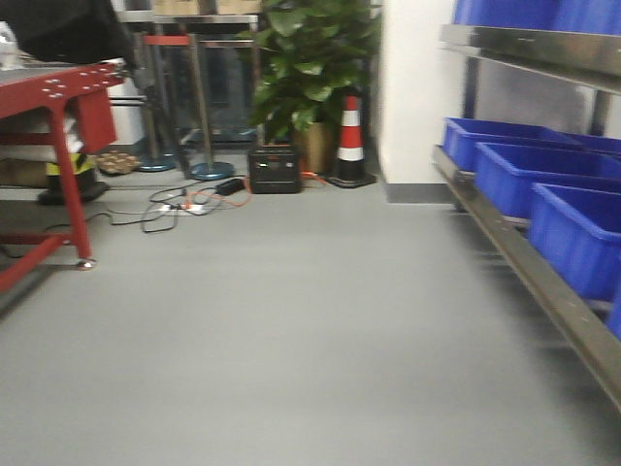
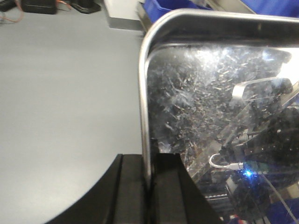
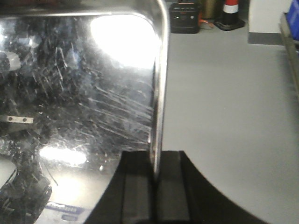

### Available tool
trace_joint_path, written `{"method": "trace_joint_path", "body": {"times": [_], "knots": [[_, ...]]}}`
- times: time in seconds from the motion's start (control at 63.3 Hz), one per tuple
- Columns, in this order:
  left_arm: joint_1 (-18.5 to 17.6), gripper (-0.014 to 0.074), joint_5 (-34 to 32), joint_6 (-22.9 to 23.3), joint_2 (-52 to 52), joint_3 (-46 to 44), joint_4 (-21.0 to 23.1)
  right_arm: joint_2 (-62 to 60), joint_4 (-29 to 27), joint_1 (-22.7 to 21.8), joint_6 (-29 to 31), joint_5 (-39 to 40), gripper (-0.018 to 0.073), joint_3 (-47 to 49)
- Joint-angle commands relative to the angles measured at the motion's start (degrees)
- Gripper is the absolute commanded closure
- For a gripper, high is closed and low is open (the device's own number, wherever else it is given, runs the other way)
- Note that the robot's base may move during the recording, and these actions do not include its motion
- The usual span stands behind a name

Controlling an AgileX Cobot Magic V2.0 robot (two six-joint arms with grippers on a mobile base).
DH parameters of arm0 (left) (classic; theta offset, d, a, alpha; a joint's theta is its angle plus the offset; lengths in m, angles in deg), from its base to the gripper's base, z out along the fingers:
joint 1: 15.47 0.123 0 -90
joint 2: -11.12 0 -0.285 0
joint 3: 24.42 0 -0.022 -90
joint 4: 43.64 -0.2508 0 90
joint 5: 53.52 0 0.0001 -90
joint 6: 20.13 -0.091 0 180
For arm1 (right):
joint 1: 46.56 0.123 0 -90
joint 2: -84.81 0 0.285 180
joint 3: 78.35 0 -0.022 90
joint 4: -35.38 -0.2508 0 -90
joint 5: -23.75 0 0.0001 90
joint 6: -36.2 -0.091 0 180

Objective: Stack silver trays without gaps
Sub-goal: 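Carry the tray in both grippers while the base backs away, then carry the tray while the base turns past the plant and cone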

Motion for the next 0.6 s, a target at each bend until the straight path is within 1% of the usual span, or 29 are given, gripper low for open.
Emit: {"method": "trace_joint_path", "body": {"times": [0.0,0.442,0.584], "knots": [[0.14,0.0613,-2.16,0.06,-0.76,-0.82,0.49,-0.40,1.51,-0.24,0.74,1.94,0.0636,0.49],[0.14,0.0613,-2.16,0.06,-0.76,-0.82,0.49,-0.40,1.51,-0.24,0.74,1.94,0.0636,0.49],[0.14,0.0613,-3.19,0.06,-0.76,-0.82,0.49,-0.40,1.51,-0.24,0.74,1.94,0.0636,0.49]]}}
